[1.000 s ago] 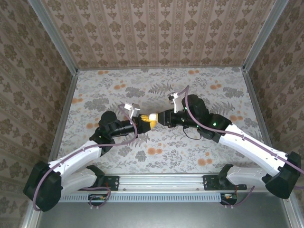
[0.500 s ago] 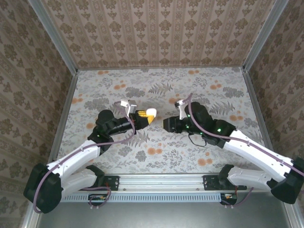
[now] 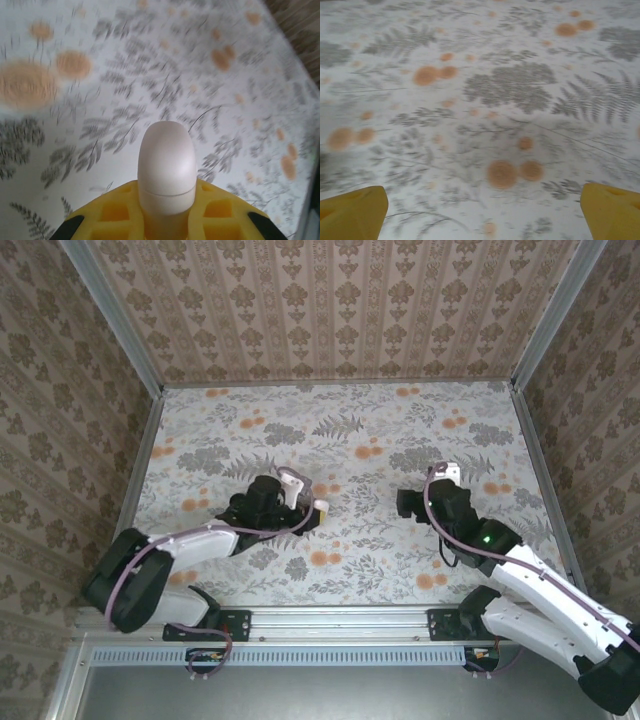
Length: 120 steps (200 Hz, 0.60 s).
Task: Insert wireless bluetooth earbuds into charging case
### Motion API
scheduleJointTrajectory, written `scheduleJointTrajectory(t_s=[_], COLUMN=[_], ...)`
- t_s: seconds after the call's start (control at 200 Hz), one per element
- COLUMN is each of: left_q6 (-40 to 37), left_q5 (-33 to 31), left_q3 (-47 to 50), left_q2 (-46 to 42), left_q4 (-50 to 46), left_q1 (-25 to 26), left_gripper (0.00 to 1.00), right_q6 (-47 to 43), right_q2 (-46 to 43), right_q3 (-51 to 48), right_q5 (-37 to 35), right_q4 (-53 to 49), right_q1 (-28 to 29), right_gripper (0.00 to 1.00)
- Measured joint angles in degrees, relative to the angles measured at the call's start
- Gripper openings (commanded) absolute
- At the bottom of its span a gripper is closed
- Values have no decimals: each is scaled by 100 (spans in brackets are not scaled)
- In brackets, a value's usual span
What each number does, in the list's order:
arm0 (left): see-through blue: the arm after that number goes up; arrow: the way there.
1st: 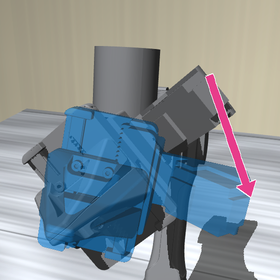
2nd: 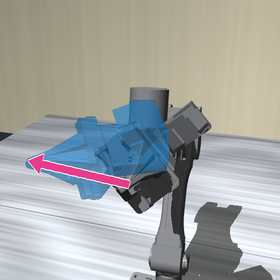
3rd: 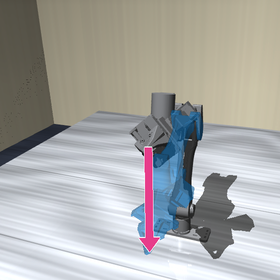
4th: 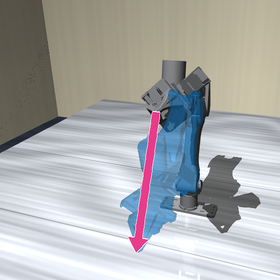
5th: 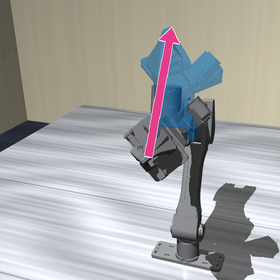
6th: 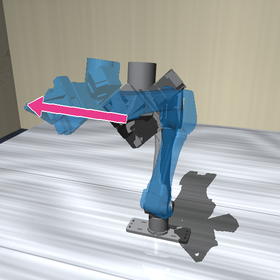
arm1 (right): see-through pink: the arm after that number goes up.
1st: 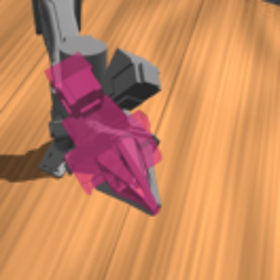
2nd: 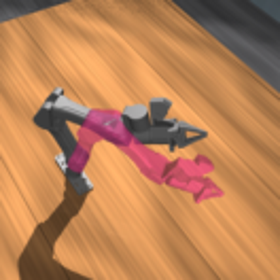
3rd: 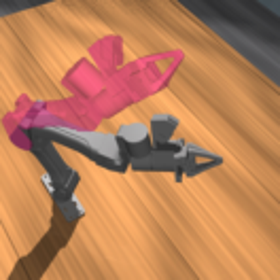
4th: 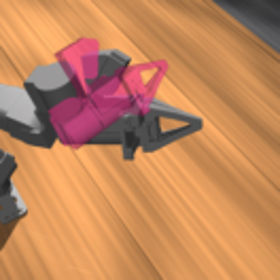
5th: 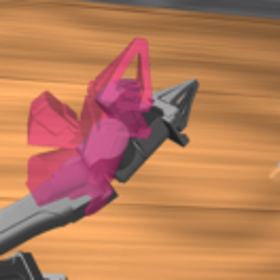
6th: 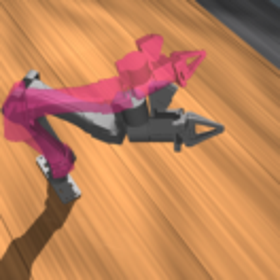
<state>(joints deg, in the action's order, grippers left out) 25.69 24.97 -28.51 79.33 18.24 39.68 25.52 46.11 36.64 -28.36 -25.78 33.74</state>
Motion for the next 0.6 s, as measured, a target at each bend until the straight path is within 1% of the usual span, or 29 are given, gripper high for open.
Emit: scheduleJointTrajectory(t_s=[0.15,0.195,0.225,0.32,0.45,0.525,0.6], left_q6=[96,127,136,166,22,-98,-249], left_q5=[-107,-107,-105,-256,-531,-732,-907], left_q3=[-87,-140,-201,-387,-586,-719,-879], left_q2=[826,988,1036,1071,977,809,584], left_q4=[-44,-55,-57,-249,-831,-1305,-1749], left_q1=[133,151,151,155,155,155,136], left_gripper=[10,15,21,36,52,59,63], right_q6=[-184,-245,-293,-417,-750,-977,-1198], right_q2=[87,149,192,278,267,232,223], right_q3=[-343,-435,-501,-662,-817,-938,-1095], right_q5=[-330,-409,-457,-557,-640,-636,-588], right_q4=[304,439,533,726,1152,1458,1812], right_q1=[-376,-474,-538,-763,-1078,-1246,-1508], right_gripper=[100,100,100,100,100,100,100])
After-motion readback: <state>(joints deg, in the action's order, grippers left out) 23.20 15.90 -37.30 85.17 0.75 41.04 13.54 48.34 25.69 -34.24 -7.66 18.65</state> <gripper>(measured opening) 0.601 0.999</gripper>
